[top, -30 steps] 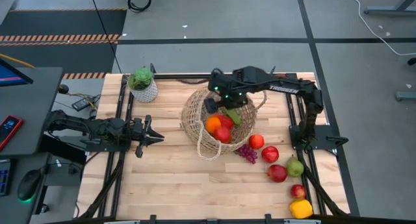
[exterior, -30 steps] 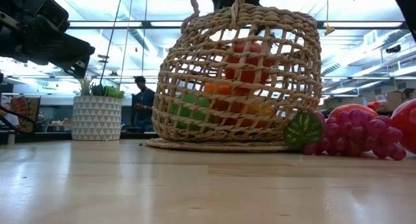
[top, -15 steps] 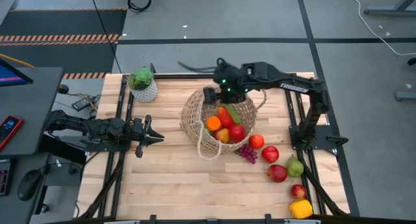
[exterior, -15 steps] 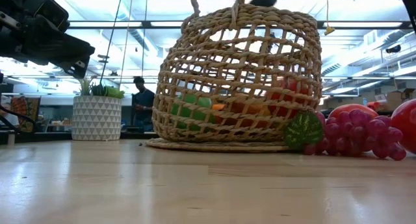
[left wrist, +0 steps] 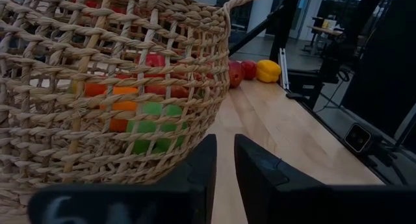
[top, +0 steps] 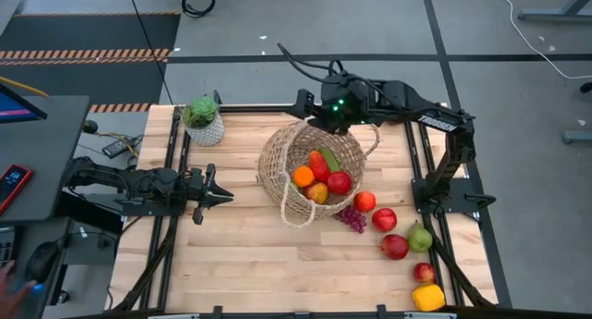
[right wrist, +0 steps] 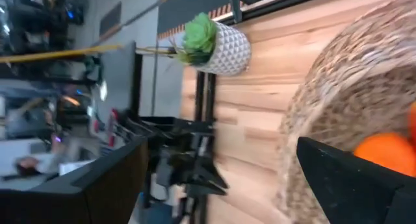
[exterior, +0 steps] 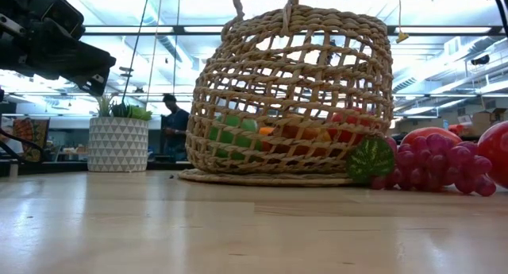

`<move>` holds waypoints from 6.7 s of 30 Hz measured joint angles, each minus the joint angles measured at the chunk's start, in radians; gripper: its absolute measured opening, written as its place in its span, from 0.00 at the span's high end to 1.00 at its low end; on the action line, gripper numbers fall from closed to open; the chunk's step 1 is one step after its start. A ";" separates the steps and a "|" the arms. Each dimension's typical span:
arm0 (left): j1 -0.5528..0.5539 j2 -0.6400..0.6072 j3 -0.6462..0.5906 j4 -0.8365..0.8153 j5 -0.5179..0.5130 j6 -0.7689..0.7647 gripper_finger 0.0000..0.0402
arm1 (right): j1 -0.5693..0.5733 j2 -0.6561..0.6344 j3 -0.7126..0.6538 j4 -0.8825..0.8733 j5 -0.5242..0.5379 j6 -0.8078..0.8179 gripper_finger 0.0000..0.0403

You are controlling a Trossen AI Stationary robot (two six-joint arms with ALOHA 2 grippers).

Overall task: Build produce basket
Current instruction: Put the red apple into the woven basket

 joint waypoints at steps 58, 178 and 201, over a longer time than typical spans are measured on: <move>0.000 0.000 0.000 0.000 0.000 0.000 0.86 | 0.144 0.002 -0.001 0.277 0.352 0.172 0.02; 0.000 0.000 0.000 0.000 0.000 0.000 0.84 | 0.180 0.003 -0.002 0.405 0.453 0.032 0.02; 0.000 0.000 0.000 0.000 0.000 0.000 0.84 | 0.181 0.003 -0.002 0.412 0.453 0.016 0.02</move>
